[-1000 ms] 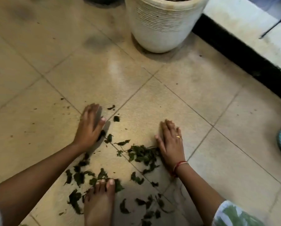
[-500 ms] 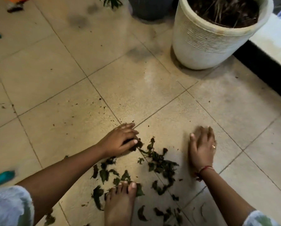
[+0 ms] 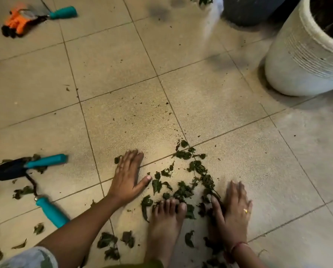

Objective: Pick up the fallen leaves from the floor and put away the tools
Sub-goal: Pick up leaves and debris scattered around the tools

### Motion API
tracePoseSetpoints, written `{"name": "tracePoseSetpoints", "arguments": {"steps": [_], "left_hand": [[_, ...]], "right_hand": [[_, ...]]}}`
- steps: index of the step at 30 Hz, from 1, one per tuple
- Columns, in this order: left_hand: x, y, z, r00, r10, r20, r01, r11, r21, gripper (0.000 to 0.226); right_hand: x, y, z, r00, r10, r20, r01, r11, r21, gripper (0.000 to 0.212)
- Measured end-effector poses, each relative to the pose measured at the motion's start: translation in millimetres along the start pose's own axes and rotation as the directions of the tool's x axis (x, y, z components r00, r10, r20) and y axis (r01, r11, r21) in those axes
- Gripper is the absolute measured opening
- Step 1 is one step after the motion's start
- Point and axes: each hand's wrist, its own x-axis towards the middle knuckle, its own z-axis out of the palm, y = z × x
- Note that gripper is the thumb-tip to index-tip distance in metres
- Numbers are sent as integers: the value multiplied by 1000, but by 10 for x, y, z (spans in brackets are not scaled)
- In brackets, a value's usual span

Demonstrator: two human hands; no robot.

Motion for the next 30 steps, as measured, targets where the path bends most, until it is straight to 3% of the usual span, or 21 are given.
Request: {"name": "tracePoseSetpoints", "arguments": {"steps": [3,7,9,13,16,19,21,23,27,30], "left_hand": [[-81,-44,-29,997,-64,-51,70,991,116,82],[-62,-121,-135,900,-393,-190,377,919,-114,98],[11,-170,-183,890,-434,-140,415,898,-144,107],[140,13,-98,985,-145,93,143,989,24,97],[246,322,-28,976,67,207,-37,989,-144,89],[285,542,-62,975,162,152,-74,881,-466,64],[285,570,-113,990,135,49,-85,826,-558,61],[267,502,-189,997,69,-16,-65,814,-578,61],[115,126,-289,1000,12,-27,-22,911,-412,68],[-121,-127,-285,981,63,184,-45,994,-97,88]], "right_hand": [[-171,93,98,996,-42,83,50,993,-104,85],[19,-124,274,968,-193,158,218,963,-157,83],[234,-328,339,958,-228,172,252,958,-133,81],[706,-767,392,933,-311,180,324,945,-49,79],[937,-1070,368,868,-451,208,451,891,51,72],[1144,-1188,298,883,-459,98,455,888,60,68],[1343,-1196,226,939,-343,23,341,938,64,72],[1549,-1180,183,961,-273,51,271,962,37,72],[1769,-1315,216,893,-392,220,403,915,-5,68],[1681,-1478,297,749,-530,398,597,800,-56,71]]}}
